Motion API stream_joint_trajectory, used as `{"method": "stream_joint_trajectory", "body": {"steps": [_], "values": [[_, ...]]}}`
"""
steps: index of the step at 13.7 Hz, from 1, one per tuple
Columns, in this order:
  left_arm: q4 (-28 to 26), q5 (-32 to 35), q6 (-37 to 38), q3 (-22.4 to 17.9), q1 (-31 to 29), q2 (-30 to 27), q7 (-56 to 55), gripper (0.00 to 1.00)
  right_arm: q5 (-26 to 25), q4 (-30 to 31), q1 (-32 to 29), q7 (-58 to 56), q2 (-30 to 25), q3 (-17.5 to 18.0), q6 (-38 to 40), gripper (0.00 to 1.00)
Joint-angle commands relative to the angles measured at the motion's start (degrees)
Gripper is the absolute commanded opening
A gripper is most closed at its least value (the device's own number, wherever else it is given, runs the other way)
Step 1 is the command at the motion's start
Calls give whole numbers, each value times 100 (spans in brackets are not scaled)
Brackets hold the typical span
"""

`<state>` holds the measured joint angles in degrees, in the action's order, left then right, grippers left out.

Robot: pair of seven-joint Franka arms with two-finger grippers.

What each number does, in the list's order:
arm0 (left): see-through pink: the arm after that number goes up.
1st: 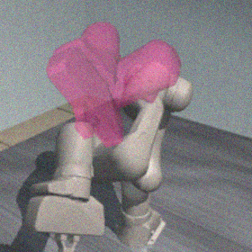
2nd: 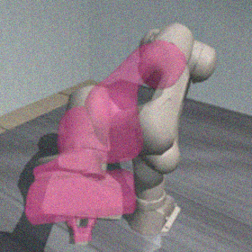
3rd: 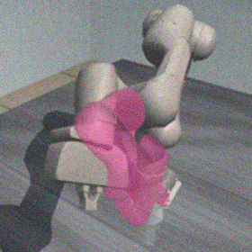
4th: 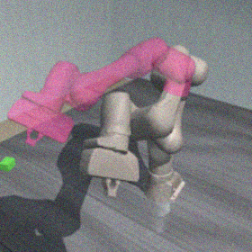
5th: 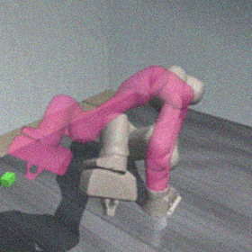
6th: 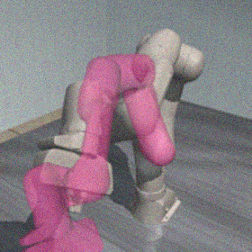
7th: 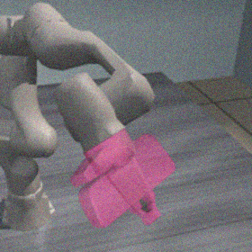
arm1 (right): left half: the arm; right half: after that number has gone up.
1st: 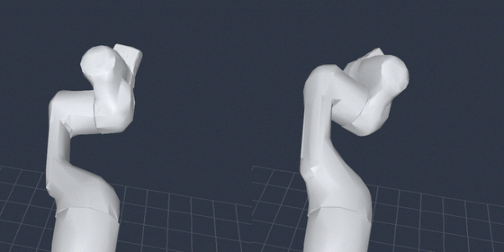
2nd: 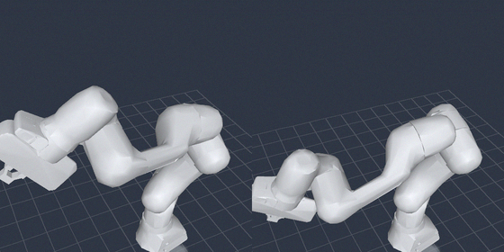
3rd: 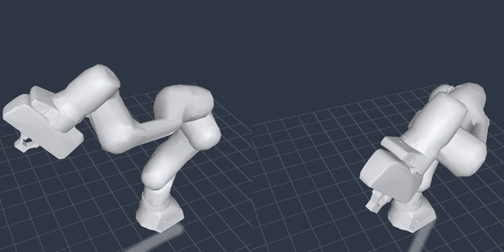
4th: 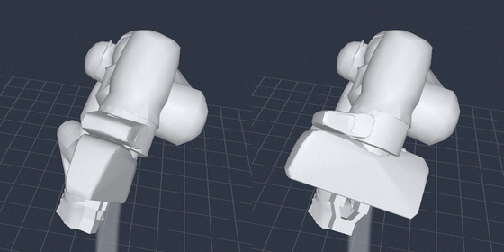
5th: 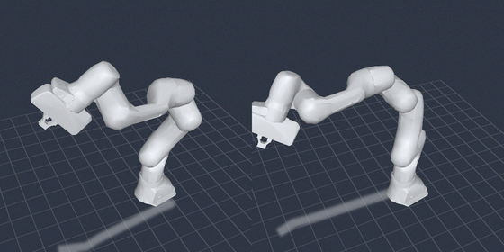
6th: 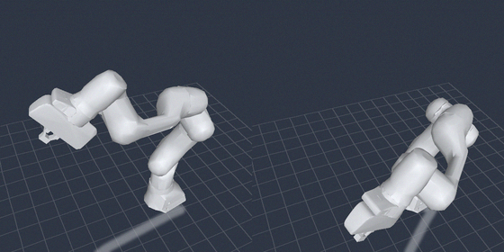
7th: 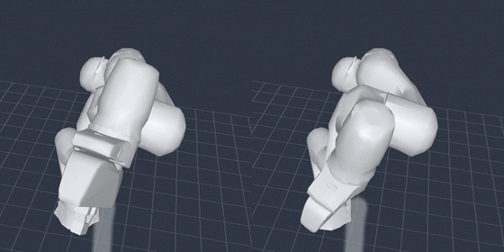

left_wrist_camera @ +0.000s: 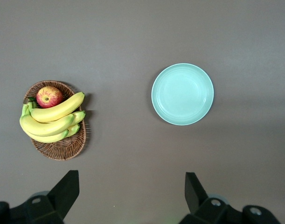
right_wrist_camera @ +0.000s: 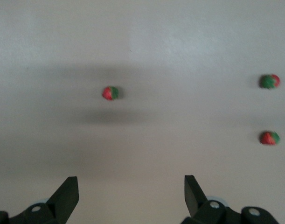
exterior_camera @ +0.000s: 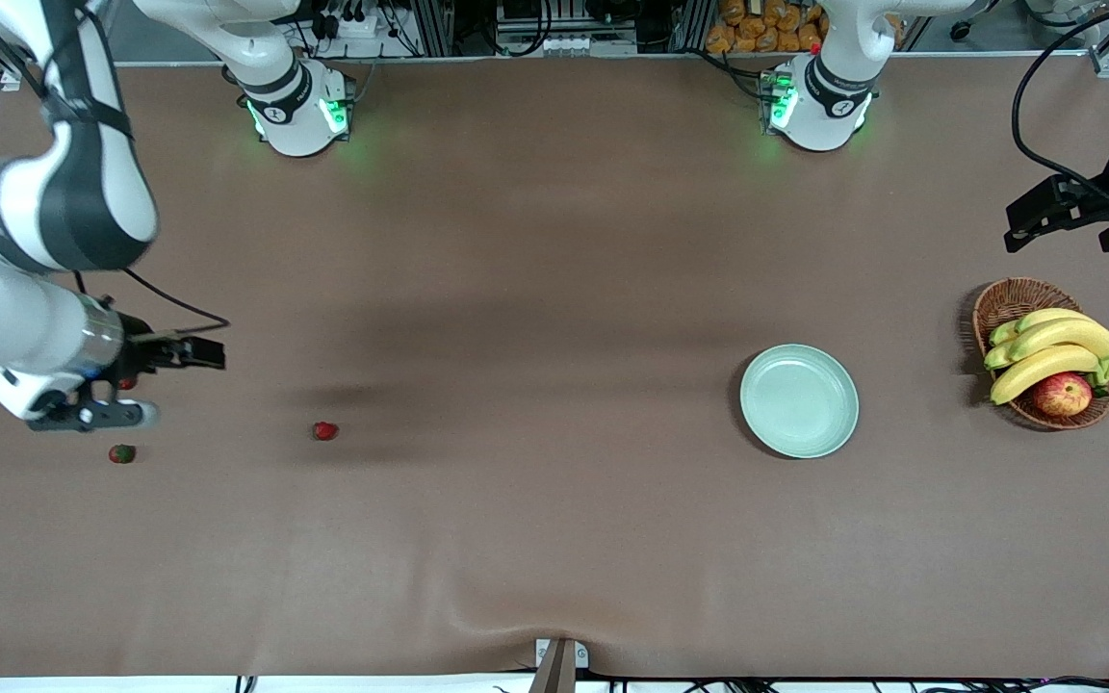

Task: Collect all strawberries into plate
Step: 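Reach the right gripper down over the strawberry nearest the plate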

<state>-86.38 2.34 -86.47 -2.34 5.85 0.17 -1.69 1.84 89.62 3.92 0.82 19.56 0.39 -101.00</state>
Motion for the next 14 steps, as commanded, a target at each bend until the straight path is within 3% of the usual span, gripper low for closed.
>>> {"method": "stream_joint_trajectory", "body": {"steps": [1, 10, 14], "values": [[-72, -111, -89, 6, -13, -17, -33, 100, -17, -164, 179, 75, 537, -4, -567, 100], [-72, -111, -115, 14, -110, -70, -16, 100, 36, -102, 522, 1296, 2041, -4, -2581, 100], [-107, -111, -98, 6, -93, -53, -16, 100, -25, 345, 715, 1430, 2086, -4, -2644, 100]]}}
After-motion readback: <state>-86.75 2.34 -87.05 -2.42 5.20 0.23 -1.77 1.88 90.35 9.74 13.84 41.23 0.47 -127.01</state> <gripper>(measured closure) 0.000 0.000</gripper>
